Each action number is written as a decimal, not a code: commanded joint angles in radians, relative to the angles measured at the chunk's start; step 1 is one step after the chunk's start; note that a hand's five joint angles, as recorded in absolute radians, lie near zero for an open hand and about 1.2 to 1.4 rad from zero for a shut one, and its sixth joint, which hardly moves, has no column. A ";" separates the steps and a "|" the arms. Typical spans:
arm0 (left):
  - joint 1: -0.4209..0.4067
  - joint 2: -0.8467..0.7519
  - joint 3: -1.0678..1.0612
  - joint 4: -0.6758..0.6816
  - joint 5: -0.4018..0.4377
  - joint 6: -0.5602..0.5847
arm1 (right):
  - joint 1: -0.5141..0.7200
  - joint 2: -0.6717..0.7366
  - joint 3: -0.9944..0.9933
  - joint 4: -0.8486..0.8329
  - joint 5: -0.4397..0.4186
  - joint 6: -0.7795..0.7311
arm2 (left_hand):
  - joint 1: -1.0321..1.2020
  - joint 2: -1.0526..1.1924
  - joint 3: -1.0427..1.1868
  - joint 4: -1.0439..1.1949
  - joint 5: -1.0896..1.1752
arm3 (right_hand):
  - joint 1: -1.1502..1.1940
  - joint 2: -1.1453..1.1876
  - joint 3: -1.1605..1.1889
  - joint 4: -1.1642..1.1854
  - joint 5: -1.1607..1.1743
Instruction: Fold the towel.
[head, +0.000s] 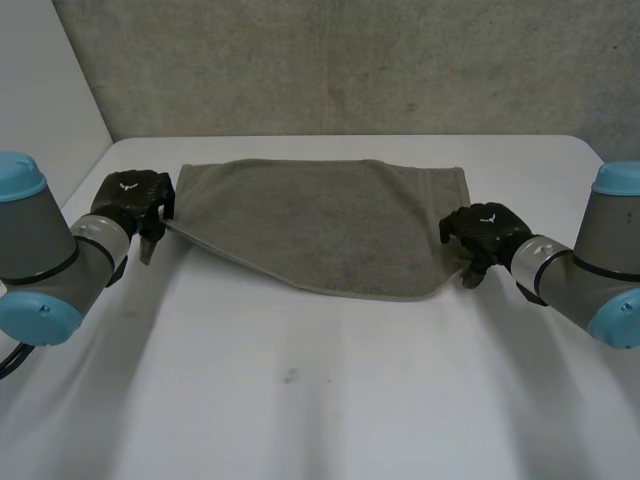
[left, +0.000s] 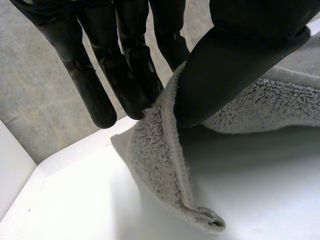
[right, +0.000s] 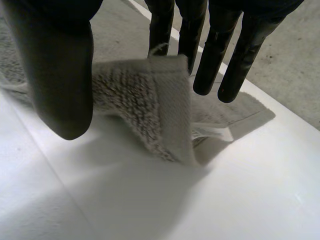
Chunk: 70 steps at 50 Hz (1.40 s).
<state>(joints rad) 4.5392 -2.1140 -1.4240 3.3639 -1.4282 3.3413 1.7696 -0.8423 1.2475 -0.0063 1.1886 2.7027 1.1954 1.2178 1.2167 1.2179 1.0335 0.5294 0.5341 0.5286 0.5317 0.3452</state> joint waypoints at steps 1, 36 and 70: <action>0.001 -0.011 -0.006 0.006 0.000 0.000 | 0.017 0.005 0.038 -0.044 0.003 -0.015 | 0.201 0.178 0.180 0.178 0.188 | 0.470 0.465 0.470 0.467 0.479; 0.082 0.540 -0.599 -0.316 0.005 0.507 | -0.243 -0.484 0.445 0.818 -0.044 -0.793 | 0.201 0.178 0.180 0.178 0.188 | 0.867 0.862 0.868 0.865 0.876; -0.089 -0.395 0.477 -0.126 -0.113 0.415 | -0.009 0.149 -0.316 0.161 0.149 -0.235 | 0.201 0.178 0.180 0.178 0.188 | 0.867 0.862 0.868 0.865 0.876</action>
<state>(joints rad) 4.4579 -2.4204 -1.0558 3.2417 -1.5252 3.7548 1.7413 -0.7761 1.0264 0.1605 1.3042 2.4727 1.1954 1.2181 1.2171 1.2181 1.0365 1.3435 1.3316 1.3354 1.3450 1.1810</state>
